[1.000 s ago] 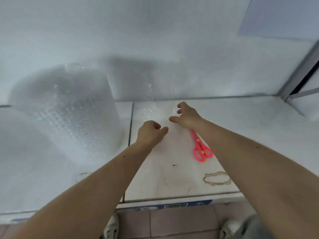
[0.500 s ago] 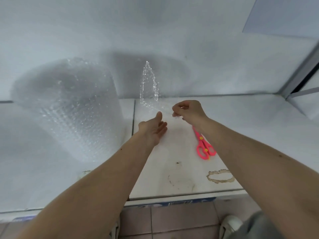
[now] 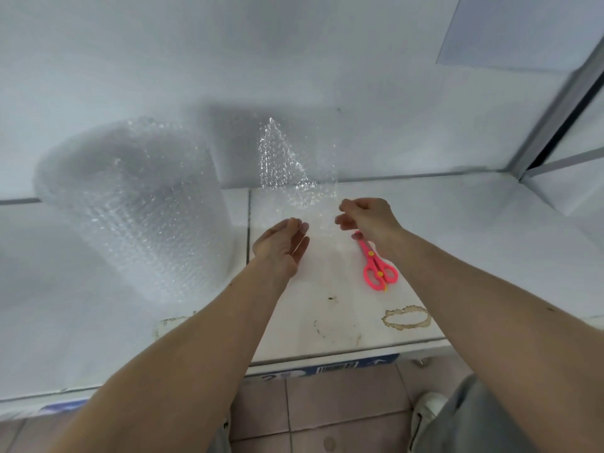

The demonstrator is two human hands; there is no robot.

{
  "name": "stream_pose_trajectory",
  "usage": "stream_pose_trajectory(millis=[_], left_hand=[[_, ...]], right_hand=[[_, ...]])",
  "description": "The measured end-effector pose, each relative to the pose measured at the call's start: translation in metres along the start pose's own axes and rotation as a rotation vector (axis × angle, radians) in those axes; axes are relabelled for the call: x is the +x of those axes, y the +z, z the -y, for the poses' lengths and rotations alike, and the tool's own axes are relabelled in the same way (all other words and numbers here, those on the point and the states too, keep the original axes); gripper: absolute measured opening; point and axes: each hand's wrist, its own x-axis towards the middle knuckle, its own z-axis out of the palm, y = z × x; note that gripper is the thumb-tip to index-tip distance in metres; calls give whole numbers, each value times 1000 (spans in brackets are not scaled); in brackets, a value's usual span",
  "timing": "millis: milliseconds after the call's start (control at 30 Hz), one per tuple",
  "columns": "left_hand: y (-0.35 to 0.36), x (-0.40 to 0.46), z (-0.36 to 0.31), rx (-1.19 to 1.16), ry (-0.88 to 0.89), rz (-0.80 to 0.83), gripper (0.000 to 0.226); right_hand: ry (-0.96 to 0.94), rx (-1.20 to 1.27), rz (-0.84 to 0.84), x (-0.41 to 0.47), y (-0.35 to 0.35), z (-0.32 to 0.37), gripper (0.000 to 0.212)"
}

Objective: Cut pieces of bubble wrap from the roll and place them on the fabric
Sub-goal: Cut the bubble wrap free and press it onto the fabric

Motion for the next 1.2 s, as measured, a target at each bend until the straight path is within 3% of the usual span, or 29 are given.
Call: stream_pose_trajectory(millis=[167, 267, 400, 500, 600, 900, 1000, 1100, 1200], left_hand=[[4, -4, -3, -91, -15, 20, 18], [6, -5, -3, -96, -7, 33, 9], [6, -4, -2, -75, -18, 42, 7], [5, 0, -3, -54, -33, 50, 18], [4, 0, -5, -45, -46, 72, 12], [6, 5, -8, -35, -58, 90, 8], [7, 6, -9, -50, -68, 89, 18], [8, 5, -11, -61, -76, 90, 12], [9, 3, -14, -67, -79, 87, 13]], right_hand=[[-6, -531, -78, -13, -29, -22, 24], [66, -714, -61, -23, -41, -31, 37], [128, -775, -57, -35, -50, -35, 44], [129, -772, -40, -37, -52, -38, 50], [138, -812, -33, -37, -51, -40, 60], [81, -971, 52, -38, -29, -27, 32], [35, -1050, 46, -40, -26, -24, 34], [1, -1122, 37, -47, -23, -21, 40], [35, -1079, 19, -49, -26, -21, 33]])
